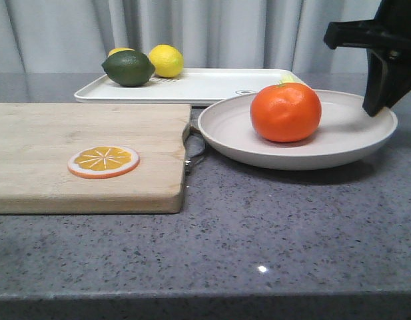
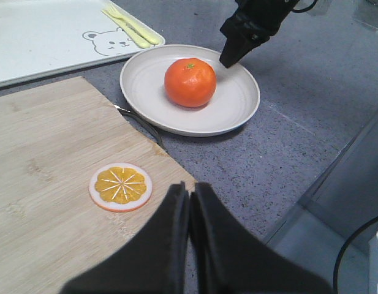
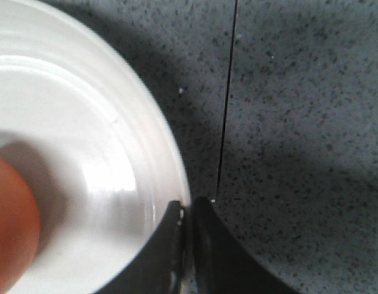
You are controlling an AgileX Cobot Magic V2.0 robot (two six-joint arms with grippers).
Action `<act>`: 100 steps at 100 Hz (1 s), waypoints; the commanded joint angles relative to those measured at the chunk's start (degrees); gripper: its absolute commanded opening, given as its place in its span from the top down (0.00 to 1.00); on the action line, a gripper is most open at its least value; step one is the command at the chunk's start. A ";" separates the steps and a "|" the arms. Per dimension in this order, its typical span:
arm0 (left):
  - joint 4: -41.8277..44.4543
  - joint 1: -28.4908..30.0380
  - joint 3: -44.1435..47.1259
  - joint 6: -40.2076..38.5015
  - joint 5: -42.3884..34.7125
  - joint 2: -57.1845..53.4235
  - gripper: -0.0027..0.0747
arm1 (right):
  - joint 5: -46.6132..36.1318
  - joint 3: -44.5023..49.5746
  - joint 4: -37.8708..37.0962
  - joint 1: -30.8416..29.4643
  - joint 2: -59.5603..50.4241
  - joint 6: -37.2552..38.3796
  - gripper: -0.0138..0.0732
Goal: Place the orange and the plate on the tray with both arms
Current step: 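Lift the plate with the right gripper and carry it onto the tray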
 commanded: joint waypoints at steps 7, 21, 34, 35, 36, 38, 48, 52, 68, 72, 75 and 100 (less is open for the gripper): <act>-0.65 -0.26 -1.63 0.00 -3.75 0.14 0.99 | -0.24 -4.11 2.57 -1.12 -3.63 -0.74 0.91; -0.65 -0.26 -1.63 0.00 -3.75 0.14 0.99 | 0.66 -6.47 8.76 -2.89 -3.77 -3.72 0.91; -0.78 -0.26 -1.63 0.00 -3.75 0.14 0.99 | 0.28 -7.78 16.55 -4.11 -3.77 -7.69 0.91; -0.78 -0.26 -1.63 0.00 -3.75 0.14 0.99 | 0.07 -7.84 17.16 -4.12 -3.77 -7.69 0.91; -0.78 -0.26 -1.63 0.00 -3.75 0.14 0.99 | -0.08 -7.95 17.39 -4.17 -3.77 -8.13 0.91; -0.78 -0.26 -1.63 0.00 -3.75 0.14 0.99 | -0.79 -8.12 18.03 -4.17 -3.70 -8.27 0.91; -0.78 -0.26 -1.63 0.00 -3.75 0.14 0.99 | -1.78 -9.96 18.92 -4.17 -2.61 -8.27 0.92; -0.81 -0.26 -1.63 0.00 -3.75 0.14 0.99 | -1.36 -11.33 19.18 -4.17 -1.34 -8.27 0.92; -0.81 -0.26 -1.63 0.00 -3.75 0.14 0.99 | 1.27 -18.24 19.37 -4.09 4.09 -8.27 0.92; -0.81 -0.26 -1.63 0.00 -3.75 0.14 0.99 | 1.76 -20.45 19.37 -4.09 5.67 -8.27 0.92; -0.81 -0.26 -1.63 0.00 -3.75 0.14 0.99 | 2.26 -22.03 19.37 -4.09 6.75 -8.27 0.92; -1.26 -0.26 -1.63 0.00 -3.75 0.14 0.99 | 7.39 -39.66 19.37 -4.09 17.99 -8.27 0.92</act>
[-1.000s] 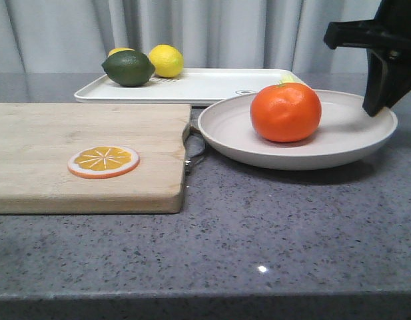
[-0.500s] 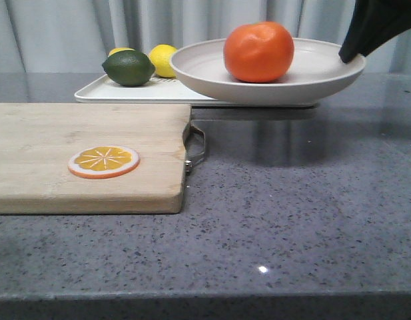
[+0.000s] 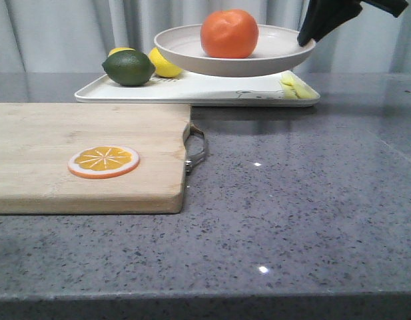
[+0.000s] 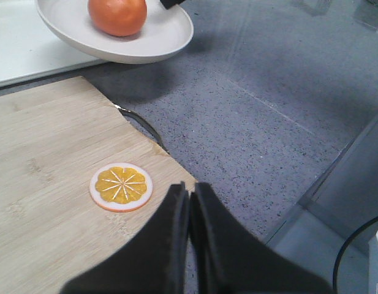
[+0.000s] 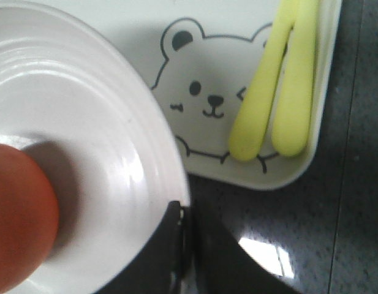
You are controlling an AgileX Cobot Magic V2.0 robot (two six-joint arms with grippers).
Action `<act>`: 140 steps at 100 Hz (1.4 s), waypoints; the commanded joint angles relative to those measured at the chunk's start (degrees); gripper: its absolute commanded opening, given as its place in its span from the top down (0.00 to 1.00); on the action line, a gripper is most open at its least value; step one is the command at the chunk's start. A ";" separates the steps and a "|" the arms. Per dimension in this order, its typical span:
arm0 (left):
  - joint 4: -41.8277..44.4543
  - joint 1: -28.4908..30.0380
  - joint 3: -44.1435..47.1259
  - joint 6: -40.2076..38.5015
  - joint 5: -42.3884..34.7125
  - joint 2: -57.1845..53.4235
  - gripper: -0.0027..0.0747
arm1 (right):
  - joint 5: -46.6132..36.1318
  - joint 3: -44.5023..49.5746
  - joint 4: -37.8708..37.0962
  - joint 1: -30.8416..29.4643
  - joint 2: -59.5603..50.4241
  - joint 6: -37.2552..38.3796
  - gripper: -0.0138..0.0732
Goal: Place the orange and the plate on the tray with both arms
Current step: 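Lift the plate with the right gripper and carry it onto the tray, then release the plate on the tray and raise the right gripper away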
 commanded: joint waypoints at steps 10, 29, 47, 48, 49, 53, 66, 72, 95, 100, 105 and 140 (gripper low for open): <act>-1.97 -0.26 -1.63 0.00 -3.75 0.14 0.99 | 2.07 -13.94 2.02 -0.44 5.15 -0.35 0.92; -2.36 -0.26 -1.63 0.00 -3.75 0.14 0.99 | 4.77 -26.51 1.97 -0.44 13.92 0.31 0.92; -2.36 -0.26 -1.63 0.00 -3.75 0.14 0.99 | 5.44 -35.76 1.97 -0.44 20.28 2.14 0.92; -2.36 -0.26 -1.63 0.00 -3.75 0.14 0.99 | 5.50 -36.03 1.97 -0.44 20.47 2.30 0.92; -2.36 -0.26 -1.63 0.00 -3.75 0.14 0.99 | 5.49 -36.53 1.97 -0.44 20.65 2.37 0.92; -2.36 -0.26 -1.63 0.00 -3.75 0.14 0.99 | 5.56 -37.71 1.97 -0.44 21.74 2.48 0.92; -2.36 -0.26 -1.63 0.00 -3.75 0.14 0.99 | 4.30 -39.28 1.97 -0.44 24.06 3.58 0.92; -2.36 -0.26 -1.63 0.00 -3.75 0.14 0.99 | 3.79 -39.62 1.97 -0.44 24.82 3.58 0.92; -2.36 -0.26 -1.63 0.00 -3.75 0.14 0.99 | 1.78 -39.75 1.89 -0.44 26.03 3.58 0.92; -2.36 -0.26 -1.63 0.00 -3.75 0.14 0.99 | 1.38 -39.75 1.71 -0.44 26.09 3.58 0.92; -2.36 -0.26 -1.63 0.00 -3.75 0.14 0.99 | 0.85 -39.75 1.36 -0.44 26.21 3.58 0.92; -2.36 -0.26 -1.63 0.00 -3.75 0.14 0.99 | -0.21 -39.75 0.82 -0.44 26.21 3.58 0.92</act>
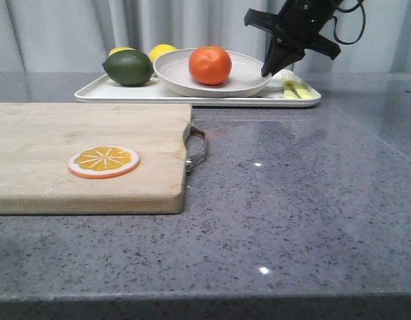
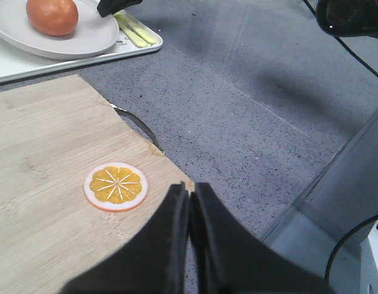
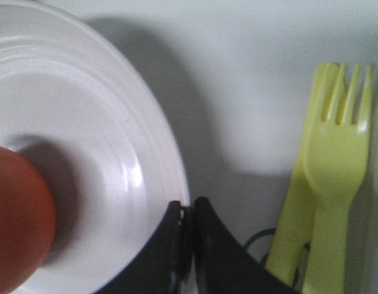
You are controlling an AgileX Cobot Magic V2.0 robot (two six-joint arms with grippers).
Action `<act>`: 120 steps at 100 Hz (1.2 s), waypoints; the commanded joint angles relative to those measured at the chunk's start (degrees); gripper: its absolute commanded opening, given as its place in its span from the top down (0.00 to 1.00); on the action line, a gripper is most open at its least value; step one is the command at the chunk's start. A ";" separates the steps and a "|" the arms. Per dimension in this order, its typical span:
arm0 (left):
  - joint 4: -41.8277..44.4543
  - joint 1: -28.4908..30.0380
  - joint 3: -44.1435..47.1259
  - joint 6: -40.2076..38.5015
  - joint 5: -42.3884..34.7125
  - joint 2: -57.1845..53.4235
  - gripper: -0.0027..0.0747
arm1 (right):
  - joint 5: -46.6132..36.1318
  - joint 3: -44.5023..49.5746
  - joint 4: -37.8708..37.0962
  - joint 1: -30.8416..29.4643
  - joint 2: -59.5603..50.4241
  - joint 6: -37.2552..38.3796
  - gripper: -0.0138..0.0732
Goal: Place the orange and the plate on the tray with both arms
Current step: 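Release the plate on the tray and raise the right gripper away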
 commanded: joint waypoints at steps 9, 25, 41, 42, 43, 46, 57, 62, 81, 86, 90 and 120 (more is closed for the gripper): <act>-1.01 -0.26 -1.63 0.00 -3.75 0.14 0.99 | -2.90 -2.02 1.21 -0.44 -4.03 0.00 0.92; -1.01 -0.26 -1.63 0.00 -3.75 0.14 0.99 | -2.59 -2.02 1.21 -0.44 -4.03 0.00 0.83; -1.01 -0.26 -1.63 0.00 -3.75 0.14 0.99 | -2.78 -2.02 1.27 -0.44 -4.03 0.00 0.67; -1.01 -0.26 -1.63 0.00 -3.75 0.14 0.99 | -2.78 -2.02 1.27 -0.44 -4.03 0.00 0.66; -1.01 -0.26 -1.63 0.00 -3.75 0.14 0.99 | -2.78 -2.02 1.27 -0.44 -4.03 0.00 0.66; -1.01 -0.26 -1.63 0.00 -3.75 0.14 0.99 | -2.73 -2.02 1.32 -0.44 -4.03 0.00 0.65; -1.01 -0.26 -1.63 0.00 -3.75 0.14 0.99 | -1.83 -2.02 1.31 -0.44 -4.38 0.00 0.65; -1.01 -0.26 -1.63 0.00 -3.75 0.14 0.99 | -1.43 -2.02 1.31 -0.44 -4.76 0.00 0.65; -1.01 -0.26 -1.63 0.00 -3.75 0.14 0.99 | 0.85 -2.02 1.25 -0.44 -7.46 0.00 0.66; -1.01 -0.26 -1.63 0.00 -3.75 0.14 0.99 | 1.85 -2.02 1.20 -0.44 -8.11 -0.05 0.69; -1.01 -0.26 -1.63 0.00 -3.75 0.14 0.99 | 2.73 -2.02 1.08 -0.44 -8.68 -0.21 0.73; -1.01 -0.26 -1.63 0.00 -3.75 0.14 0.99 | 7.86 -2.02 -6.88 1.39 -12.65 -0.76 0.92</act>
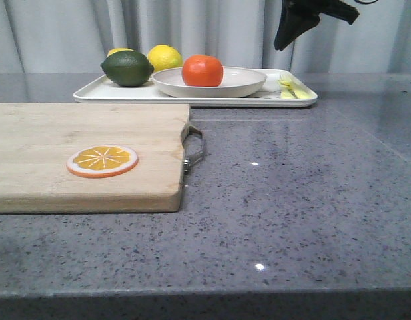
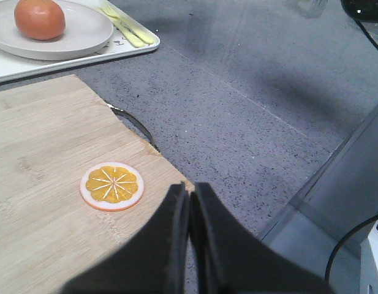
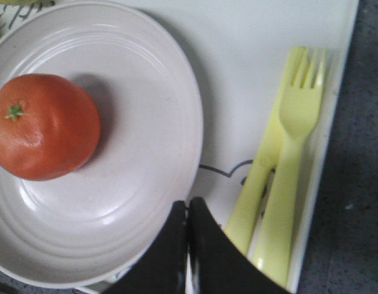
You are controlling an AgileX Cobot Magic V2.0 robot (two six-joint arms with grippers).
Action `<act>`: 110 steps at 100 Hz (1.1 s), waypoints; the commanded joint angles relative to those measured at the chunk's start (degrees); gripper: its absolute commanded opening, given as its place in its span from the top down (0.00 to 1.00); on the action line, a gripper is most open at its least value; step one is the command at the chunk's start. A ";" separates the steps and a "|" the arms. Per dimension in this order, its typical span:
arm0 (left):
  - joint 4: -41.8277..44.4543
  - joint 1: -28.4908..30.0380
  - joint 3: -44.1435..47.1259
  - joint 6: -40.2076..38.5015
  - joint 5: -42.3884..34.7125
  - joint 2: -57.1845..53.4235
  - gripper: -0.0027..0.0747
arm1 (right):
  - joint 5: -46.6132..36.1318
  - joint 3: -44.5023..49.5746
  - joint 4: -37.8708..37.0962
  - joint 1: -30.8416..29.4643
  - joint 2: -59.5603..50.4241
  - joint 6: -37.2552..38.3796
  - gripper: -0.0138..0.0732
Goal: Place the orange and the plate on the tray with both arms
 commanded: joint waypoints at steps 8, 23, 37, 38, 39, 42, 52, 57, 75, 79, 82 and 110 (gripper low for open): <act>-1.01 -0.26 -1.63 0.00 -3.75 0.14 0.99 | 1.06 -1.81 -4.20 1.47 -7.16 -0.49 0.92; -0.47 -0.26 -1.63 0.00 -4.33 0.14 0.99 | 3.24 -1.82 -3.95 2.06 -9.76 -0.54 0.92; -0.16 -0.26 -1.63 0.00 -4.56 0.14 0.99 | 4.97 -1.59 -3.95 2.21 -12.85 -0.66 0.92; -0.16 -0.26 -1.63 0.00 -4.56 0.14 0.99 | 5.01 -1.59 -3.95 2.21 -13.22 -0.66 0.92; -0.16 -0.26 -1.63 0.00 -4.56 0.14 0.99 | 5.03 -1.59 -3.95 2.21 -13.41 -0.66 0.92; -0.16 -0.26 -1.63 0.00 -4.56 0.14 0.99 | 5.08 -1.47 -3.95 2.21 -14.31 -0.66 0.92; -0.16 -0.26 -1.63 0.00 -4.56 0.14 0.99 | 5.08 0.01 -3.95 2.21 -17.38 -0.98 0.92; -0.16 -0.26 -1.63 0.00 -4.56 0.14 0.99 | 5.00 1.41 -3.95 2.21 -19.17 -1.10 0.92; -0.16 -0.26 -1.63 0.00 -4.56 0.14 0.99 | 2.97 9.96 -4.00 2.21 -26.76 -1.95 0.92; -0.16 -0.26 -1.63 0.00 -4.56 0.14 0.99 | 2.65 12.51 -4.00 2.21 -28.35 -2.47 0.92; -0.16 -0.26 -1.63 0.00 -4.56 0.14 0.99 | 2.29 14.35 -4.00 2.21 -30.00 -2.70 0.92; -0.16 -0.26 -1.63 0.00 -4.56 0.14 0.99 | -9.17 38.05 -4.00 2.33 -47.40 -3.93 0.92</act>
